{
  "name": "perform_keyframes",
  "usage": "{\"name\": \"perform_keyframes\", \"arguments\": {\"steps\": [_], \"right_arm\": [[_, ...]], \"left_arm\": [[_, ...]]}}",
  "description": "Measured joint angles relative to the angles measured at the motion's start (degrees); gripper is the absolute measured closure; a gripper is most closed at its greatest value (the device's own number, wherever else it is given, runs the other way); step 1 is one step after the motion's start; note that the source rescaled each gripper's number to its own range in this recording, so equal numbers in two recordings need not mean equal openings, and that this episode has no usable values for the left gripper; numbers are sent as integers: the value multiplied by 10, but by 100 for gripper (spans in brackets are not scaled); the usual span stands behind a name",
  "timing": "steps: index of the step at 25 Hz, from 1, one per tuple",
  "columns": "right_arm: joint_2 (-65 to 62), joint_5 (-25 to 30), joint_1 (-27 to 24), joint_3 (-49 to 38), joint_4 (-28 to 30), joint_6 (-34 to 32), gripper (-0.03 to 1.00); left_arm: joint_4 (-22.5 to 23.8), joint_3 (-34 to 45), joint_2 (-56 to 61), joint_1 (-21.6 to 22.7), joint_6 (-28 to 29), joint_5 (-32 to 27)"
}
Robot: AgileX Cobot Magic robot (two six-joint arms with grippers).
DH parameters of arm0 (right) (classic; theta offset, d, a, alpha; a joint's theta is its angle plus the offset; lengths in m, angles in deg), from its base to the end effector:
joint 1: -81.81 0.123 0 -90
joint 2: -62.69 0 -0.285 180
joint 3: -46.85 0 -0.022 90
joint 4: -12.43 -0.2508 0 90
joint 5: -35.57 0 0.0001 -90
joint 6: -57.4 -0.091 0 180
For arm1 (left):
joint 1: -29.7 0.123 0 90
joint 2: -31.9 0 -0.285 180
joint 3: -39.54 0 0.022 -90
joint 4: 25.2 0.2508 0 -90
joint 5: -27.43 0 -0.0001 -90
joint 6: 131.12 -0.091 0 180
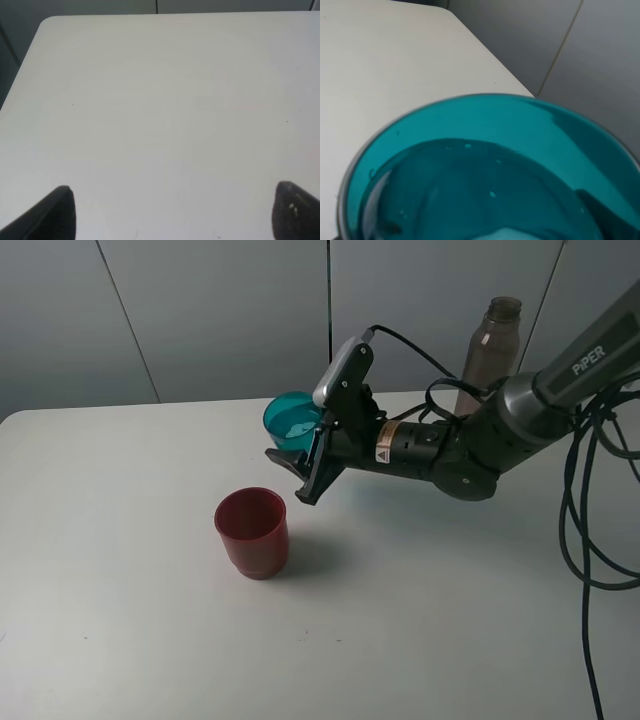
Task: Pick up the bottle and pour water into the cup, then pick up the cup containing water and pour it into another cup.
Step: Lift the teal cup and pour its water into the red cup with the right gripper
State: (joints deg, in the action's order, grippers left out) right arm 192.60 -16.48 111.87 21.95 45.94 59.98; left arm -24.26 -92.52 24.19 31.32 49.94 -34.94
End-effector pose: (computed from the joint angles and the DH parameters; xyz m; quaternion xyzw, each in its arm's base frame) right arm 0.3155 0.2283 0.0988 -0.4793 0.6392 0.2070 0.5646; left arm -0.0075 0.0011 0.2781 -0.0205 0.8570 0.0107 0.5148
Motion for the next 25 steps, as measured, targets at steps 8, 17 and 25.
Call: {"name": "perform_keyframes", "arguments": {"steps": [8,17,25], "right_arm": [[-2,1,14,0,-1,1,90],[-2,1,32,0,-12,47,90],[-2,1,32,0,-13,161,90]], "left_arm": [[0,0,0,0,0,0],[0,0,0,0,0,0],[0,0,0,0,0,0]]}}
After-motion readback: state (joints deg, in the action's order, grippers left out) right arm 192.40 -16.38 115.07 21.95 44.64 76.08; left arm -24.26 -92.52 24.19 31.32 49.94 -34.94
